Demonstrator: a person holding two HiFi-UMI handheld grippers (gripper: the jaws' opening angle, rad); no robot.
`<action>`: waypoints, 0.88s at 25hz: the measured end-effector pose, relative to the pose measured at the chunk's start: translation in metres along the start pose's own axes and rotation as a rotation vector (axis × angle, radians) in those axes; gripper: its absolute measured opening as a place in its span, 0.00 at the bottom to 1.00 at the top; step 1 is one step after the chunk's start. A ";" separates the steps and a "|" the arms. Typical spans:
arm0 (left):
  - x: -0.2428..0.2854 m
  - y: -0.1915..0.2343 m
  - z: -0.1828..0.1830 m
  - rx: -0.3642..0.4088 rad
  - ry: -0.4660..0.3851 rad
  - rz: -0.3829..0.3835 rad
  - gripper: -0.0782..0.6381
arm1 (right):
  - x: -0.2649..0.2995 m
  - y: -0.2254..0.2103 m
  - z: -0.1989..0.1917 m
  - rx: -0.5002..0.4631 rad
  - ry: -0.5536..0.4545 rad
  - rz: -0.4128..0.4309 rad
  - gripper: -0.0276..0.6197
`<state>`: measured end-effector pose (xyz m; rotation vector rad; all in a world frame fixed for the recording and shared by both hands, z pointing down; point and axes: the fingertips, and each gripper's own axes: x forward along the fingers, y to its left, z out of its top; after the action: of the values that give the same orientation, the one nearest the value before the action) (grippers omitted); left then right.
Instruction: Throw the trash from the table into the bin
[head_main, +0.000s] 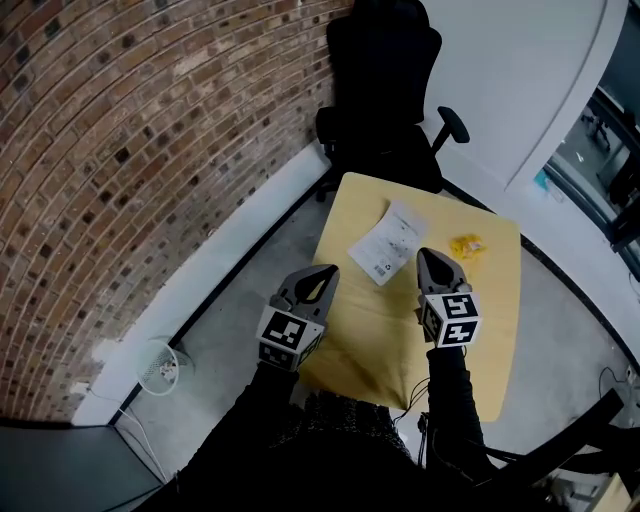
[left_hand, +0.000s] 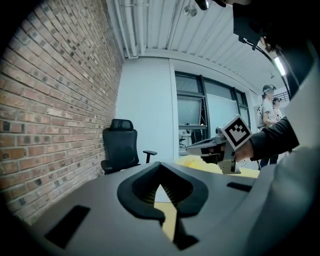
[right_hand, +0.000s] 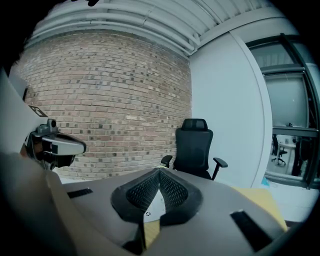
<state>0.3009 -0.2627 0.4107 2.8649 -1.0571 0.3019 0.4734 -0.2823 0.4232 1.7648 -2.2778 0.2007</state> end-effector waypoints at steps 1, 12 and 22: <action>0.002 0.001 0.000 -0.001 0.000 0.004 0.12 | 0.003 -0.005 -0.002 0.001 0.002 -0.003 0.06; 0.015 0.009 -0.009 0.010 0.027 0.029 0.12 | 0.045 -0.051 -0.025 0.054 0.060 -0.075 0.29; 0.024 0.013 -0.014 0.007 0.039 0.034 0.12 | 0.079 -0.067 -0.048 0.100 0.119 -0.053 0.41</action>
<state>0.3085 -0.2857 0.4296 2.8374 -1.1013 0.3628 0.5252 -0.3610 0.4885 1.8076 -2.1692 0.4048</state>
